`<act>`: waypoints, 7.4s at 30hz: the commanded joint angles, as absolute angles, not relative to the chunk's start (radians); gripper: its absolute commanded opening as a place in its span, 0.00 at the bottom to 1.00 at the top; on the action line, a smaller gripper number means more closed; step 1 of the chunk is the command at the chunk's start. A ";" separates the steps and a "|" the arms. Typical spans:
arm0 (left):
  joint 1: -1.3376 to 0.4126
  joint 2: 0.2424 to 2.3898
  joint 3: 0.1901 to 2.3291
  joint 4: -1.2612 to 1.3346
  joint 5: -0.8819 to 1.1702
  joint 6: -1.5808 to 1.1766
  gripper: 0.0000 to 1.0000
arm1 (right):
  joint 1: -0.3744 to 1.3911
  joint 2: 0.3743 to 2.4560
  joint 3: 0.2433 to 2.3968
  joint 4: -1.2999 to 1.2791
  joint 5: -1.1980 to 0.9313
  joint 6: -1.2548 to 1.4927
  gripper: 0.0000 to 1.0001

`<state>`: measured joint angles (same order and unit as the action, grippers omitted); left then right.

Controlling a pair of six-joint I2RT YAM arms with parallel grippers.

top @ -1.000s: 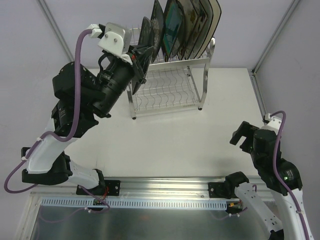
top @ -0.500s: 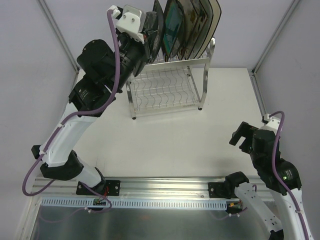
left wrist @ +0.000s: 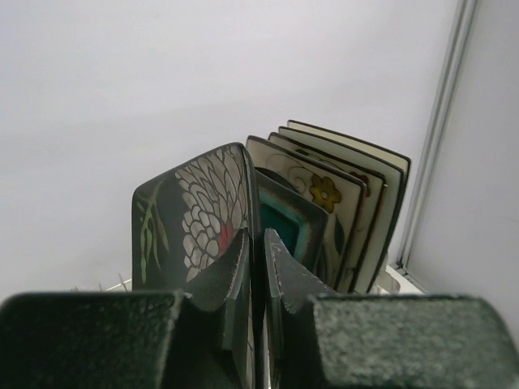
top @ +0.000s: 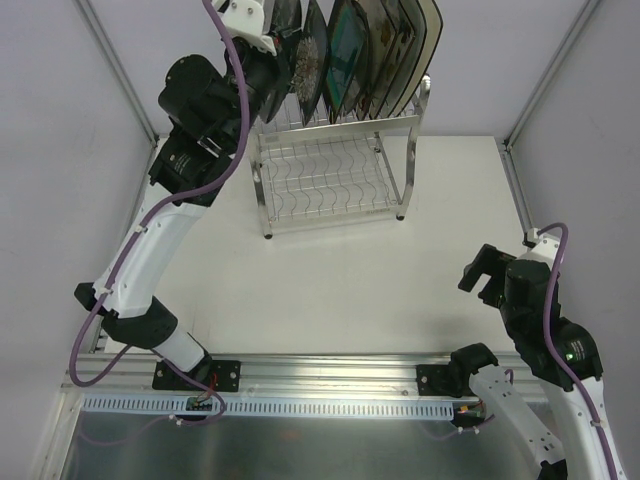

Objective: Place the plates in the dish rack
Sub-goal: Insert the plate into the dish rack

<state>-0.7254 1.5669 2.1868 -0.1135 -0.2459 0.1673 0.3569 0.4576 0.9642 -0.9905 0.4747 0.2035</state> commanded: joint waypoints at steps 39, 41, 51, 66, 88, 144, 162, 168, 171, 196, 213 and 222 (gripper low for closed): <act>-0.388 1.746 2.140 0.629 0.121 -0.141 0.00 | 0.353 0.469 1.009 -1.031 0.566 0.235 1.00; -0.384 1.740 2.111 0.672 0.117 -0.146 0.00 | 0.351 0.469 1.014 -1.045 0.568 0.248 1.00; -0.361 1.764 2.049 0.814 0.078 -0.212 0.00 | 0.353 0.460 1.035 -1.104 0.586 0.313 1.00; -0.348 1.812 2.053 0.864 0.071 -0.276 0.00 | 0.351 0.474 1.051 -1.118 0.583 0.328 1.00; -0.348 1.615 1.781 0.821 0.199 -0.201 0.00 | 0.353 0.528 1.068 -0.992 0.367 0.173 1.00; -0.357 1.562 1.733 0.006 0.238 0.216 0.08 | 0.351 0.568 1.063 -0.963 0.301 0.115 1.00; -0.374 1.597 1.848 0.150 0.163 0.246 0.00 | 0.353 0.563 1.066 -0.968 0.311 0.117 0.99; -0.374 1.618 1.925 0.261 0.097 0.173 0.00 | 0.351 0.548 1.062 -0.971 0.324 0.115 1.00; -0.374 1.611 1.921 0.327 0.069 0.106 0.00 | 0.351 0.540 1.060 -0.979 0.334 0.117 1.00; -0.373 1.727 2.154 0.549 0.020 0.015 0.00 | 0.351 0.546 1.039 -0.966 0.342 0.097 0.99; -0.403 1.689 2.135 0.549 -0.210 -0.233 0.00 | 0.351 0.548 1.009 -0.937 0.330 0.115 0.99; -0.486 1.683 2.149 0.531 -0.420 -0.224 0.00 | 0.351 0.535 0.993 -0.934 0.324 0.127 1.00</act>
<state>-0.4526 1.7763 2.0823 0.3229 -0.3370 -0.2245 0.3569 0.5426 0.9977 -0.9676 0.3252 0.1192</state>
